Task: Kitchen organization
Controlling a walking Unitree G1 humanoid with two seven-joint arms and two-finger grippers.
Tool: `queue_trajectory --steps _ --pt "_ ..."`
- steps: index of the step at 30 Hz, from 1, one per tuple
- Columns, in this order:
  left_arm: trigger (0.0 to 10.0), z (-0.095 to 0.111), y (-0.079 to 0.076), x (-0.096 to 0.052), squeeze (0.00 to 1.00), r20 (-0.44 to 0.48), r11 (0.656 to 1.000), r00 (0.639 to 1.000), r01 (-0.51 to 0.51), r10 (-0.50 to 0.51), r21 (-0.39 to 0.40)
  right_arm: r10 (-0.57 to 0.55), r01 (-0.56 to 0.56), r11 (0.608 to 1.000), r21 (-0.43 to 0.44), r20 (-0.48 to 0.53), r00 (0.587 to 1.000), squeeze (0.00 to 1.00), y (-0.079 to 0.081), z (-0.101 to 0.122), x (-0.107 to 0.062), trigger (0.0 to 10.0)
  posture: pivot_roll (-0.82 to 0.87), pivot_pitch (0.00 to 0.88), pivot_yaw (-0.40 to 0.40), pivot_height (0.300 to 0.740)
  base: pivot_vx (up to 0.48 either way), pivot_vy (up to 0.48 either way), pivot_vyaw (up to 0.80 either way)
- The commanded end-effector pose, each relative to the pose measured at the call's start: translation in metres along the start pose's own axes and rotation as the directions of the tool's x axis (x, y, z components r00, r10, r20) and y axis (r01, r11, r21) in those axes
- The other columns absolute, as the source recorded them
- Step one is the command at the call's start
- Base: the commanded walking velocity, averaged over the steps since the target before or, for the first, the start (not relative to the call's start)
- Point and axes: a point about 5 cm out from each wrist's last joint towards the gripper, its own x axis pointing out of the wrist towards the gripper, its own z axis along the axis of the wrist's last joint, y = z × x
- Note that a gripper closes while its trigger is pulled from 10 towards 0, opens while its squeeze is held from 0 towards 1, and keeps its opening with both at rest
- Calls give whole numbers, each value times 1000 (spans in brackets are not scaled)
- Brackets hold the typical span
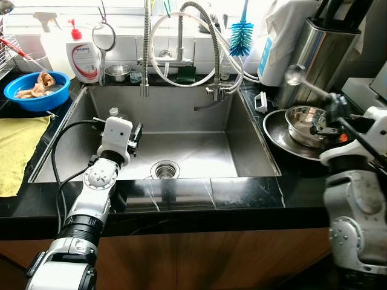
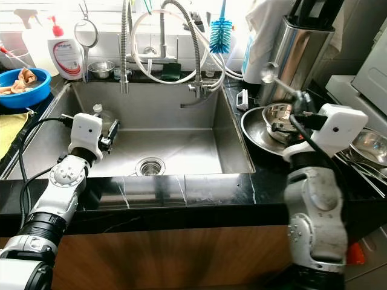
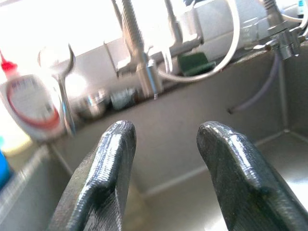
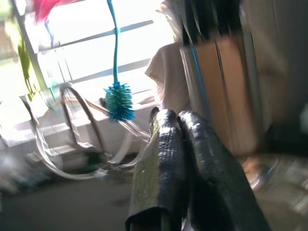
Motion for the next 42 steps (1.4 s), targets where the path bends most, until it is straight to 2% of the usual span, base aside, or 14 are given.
queue_trajectory --steps 1,3,4,6,7,9,11,13,15,16,18,20,39,42 --pt "10000 8 -3 0 0 54 996 998 25 -30 90 -12 13 992 127 -5 1000 0 2 3 -2 10000 58 0 -46 740 0 0 0" --pt "10000 13 -7 -1 0 93 985 994 41 -57 171 -10 21 971 236 -49 999 0 5 -8 -7 10000 61 0 -49 740 0 0 0" --pt "10000 13 -7 -1 0 93 985 994 41 -57 171 -10 21 971 236 -49 999 0 5 -8 -7 10000 61 0 -49 740 0 0 0" --pt "10000 16 -9 -1 0 117 972 990 52 -81 229 -7 32 950 310 -81 997 0 7 -16 -10 10000 60 0 -49 740 0 0 0" --pt "10000 18 -12 -2 0 129 965 987 62 -98 256 -2 40 931 364 -103 995 0 8 -22 -12 10000 63 0 -51 740 0 0 0" --pt "10000 22 -17 -3 0 168 940 977 71 -133 334 36 50 858 510 -158 987 0 15 -35 -19 10000 61 0 -50 740 0 0 0" --pt "10000 24 -19 -4 0 179 928 972 78 -152 365 72 45 829 558 -185 980 0 20 -42 -23 10000 62 0 -50 740 0 0 0" --pt "10000 27 -24 -5 0 200 898 960 96 -198 430 132 35 807 589 -238 962 0 26 -56 -31 10000 66 0 -51 740 0 0 0" --pt "10000 27 -25 -5 0 204 892 957 96 -204 442 136 37 801 598 -241 961 0 27 -57 -31 10000 66 0 -51 740 0 0 0" --pt "10000 29 -26 -6 0 217 876 952 92 -217 473 163 34 774 632 -251 954 0 29 -61 -35 10000 68 0 -50 740 0 0 0" --pt "10000 31 -29 -6 0 231 844 943 84 -240 530 204 17 751 660 -255 945 0 34 -63 -39 10000 67 0 -49 740 0 0 0" --pt "10000 32 -30 -7 0 237 829 938 85 -253 552 224 6 733 680 -249 942 0 36 -62 -41 10000 65 0 -49 740 0 0 0" --pt "10000 31 -32 -7 0 257 812 933 61 -254 580 257 0 701 713 -253 933 0 37 -59 -42 10000 65 0 -49 740 0 0 0" --pt "10000 33 -43 -10 0 270 734 902 72 -337 675 427 -19 593 805 -295 855 0 70 -67 -60 10000 62 0 -54 740 0 0 0"
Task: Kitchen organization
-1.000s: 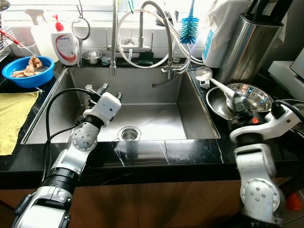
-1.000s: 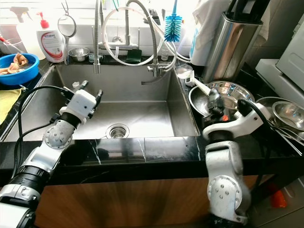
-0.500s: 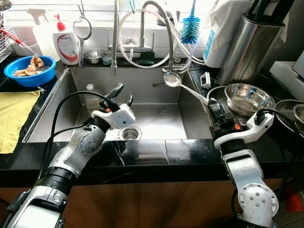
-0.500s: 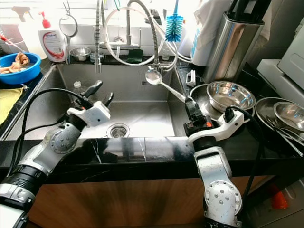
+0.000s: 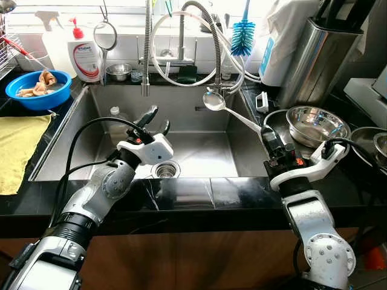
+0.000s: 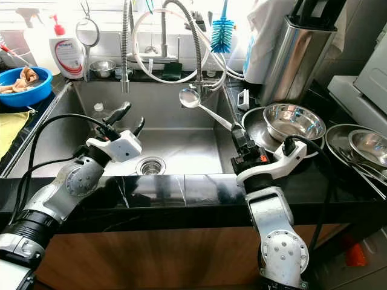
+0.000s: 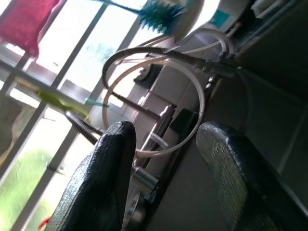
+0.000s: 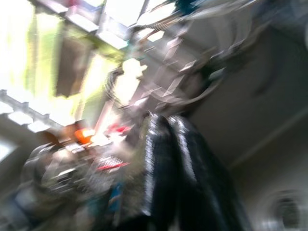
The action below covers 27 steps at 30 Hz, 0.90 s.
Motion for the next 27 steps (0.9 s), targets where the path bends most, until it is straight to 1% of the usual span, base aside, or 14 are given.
queue_trajectory --steps 1,6,11,14,22,24,25,27 --pt "10000 7 0 3 0 45 999 999 8 -9 37 -19 28 995 100 -94 995 0 -2 -34 -15 10000 62 0 -54 740 0 0 0" --pt "10000 4 3 4 0 36 999 999 -2 0 51 -12 21 996 92 -93 996 0 -1 -33 -14 10000 63 0 -54 740 0 0 0" --pt "10000 3 4 5 0 36 997 999 -5 2 81 -7 17 994 106 -90 996 0 1 -32 -14 10000 62 0 -54 740 0 0 0" --pt "10000 3 5 8 0 44 990 999 8 -15 142 -4 17 989 145 -91 996 0 2 -31 -17 10000 61 0 -55 740 0 0 0" --pt "10000 3 0 8 0 42 985 998 29 -37 172 9 14 983 184 -120 993 0 3 -37 -22 10000 61 0 -58 740 0 0 0" --pt "10000 1 3 8 0 27 982 1000 3 -8 188 8 20 983 183 -154 988 0 3 -42 -24 10000 61 0 -59 740 0 0 0" --pt "10000 -1 7 8 0 12 980 1000 -23 21 198 -1 32 983 182 -163 987 0 2 -44 -24 10000 60 0 -59 740 0 0 0" --pt "10000 -3 10 9 0 -1 977 999 -46 47 208 -11 42 982 184 -166 986 0 1 -46 -25 10000 60 0 -59 740 0 0 0"
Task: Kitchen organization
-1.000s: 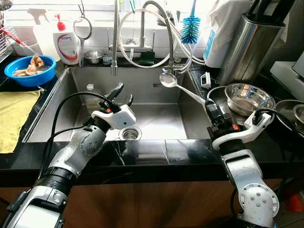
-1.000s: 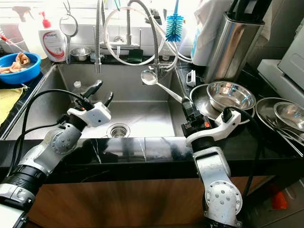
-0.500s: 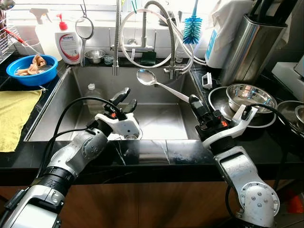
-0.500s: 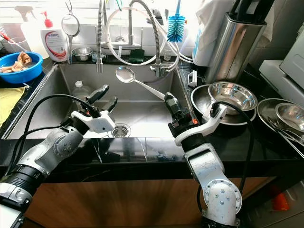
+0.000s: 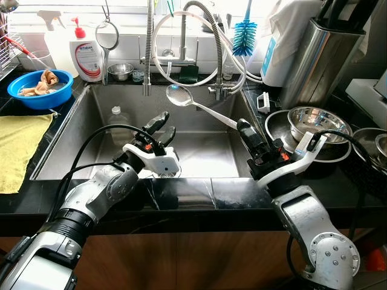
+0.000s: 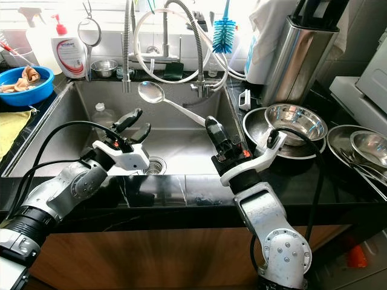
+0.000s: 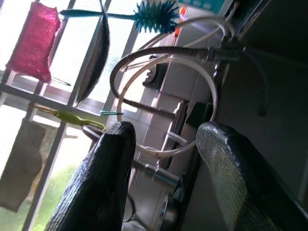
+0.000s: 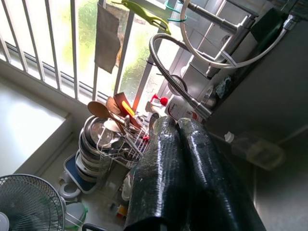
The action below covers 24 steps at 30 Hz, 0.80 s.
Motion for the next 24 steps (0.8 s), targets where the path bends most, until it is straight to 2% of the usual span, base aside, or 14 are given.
queue_trajectory --steps 1,7,11,18,24 --pt "10000 -3 11 6 0 -7 999 999 -41 42 30 -104 112 986 121 -66 992 0 -19 -38 -24 10000 60 0 -59 740 0 0 0" --pt "10000 -9 15 5 0 -53 995 996 -73 76 68 -154 163 978 127 -79 985 0 -25 -41 -25 10000 62 0 -60 740 0 0 0" --pt "10000 -8 14 6 0 -51 994 995 -77 81 71 -234 247 962 114 -120 965 0 -35 -46 -26 10000 60 0 -61 740 0 0 0" --pt "10000 -5 13 6 0 -40 994 996 -83 86 69 -237 254 959 123 -143 961 0 -35 -50 -24 10000 61 0 -62 740 0 0 0" --pt "10000 0 8 6 0 5 995 998 -61 61 79 -212 233 963 135 -153 965 0 -32 -52 -20 10000 66 0 -63 740 0 0 0"
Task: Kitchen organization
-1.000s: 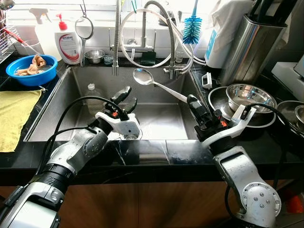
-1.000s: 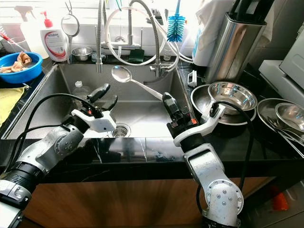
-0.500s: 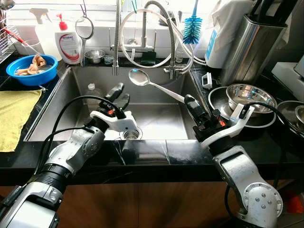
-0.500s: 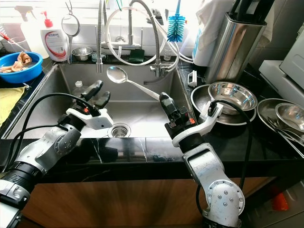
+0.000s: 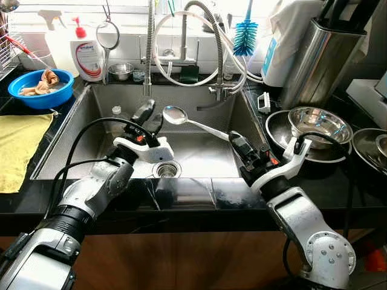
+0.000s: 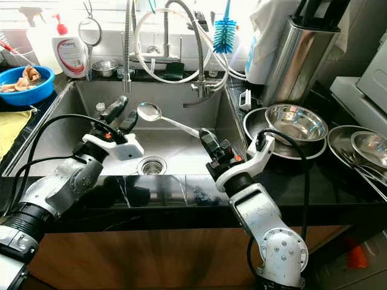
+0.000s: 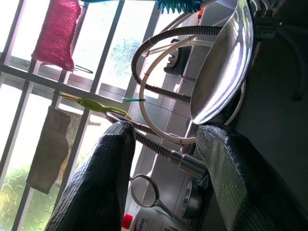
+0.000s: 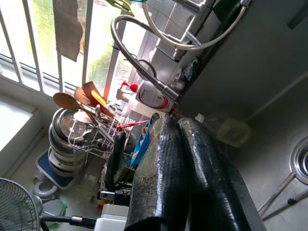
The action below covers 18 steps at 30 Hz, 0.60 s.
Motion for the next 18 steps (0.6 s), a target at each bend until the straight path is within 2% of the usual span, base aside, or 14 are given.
queue_trajectory --steps 1,14,18 --pt "10000 7 0 2 0 54 1000 998 9 -11 26 -79 91 986 137 -91 993 0 -20 -44 -16 10000 65 0 -63 740 0 0 0" --pt "10000 15 -5 0 0 97 1000 995 28 -28 9 -30 42 989 139 -90 996 0 -11 -44 -13 10000 68 0 -69 740 0 0 0" --pt "10000 17 -5 -1 0 110 1000 994 24 -24 3 -22 40 990 132 -137 990 0 -9 -51 -13 10000 68 0 -70 740 0 0 0"
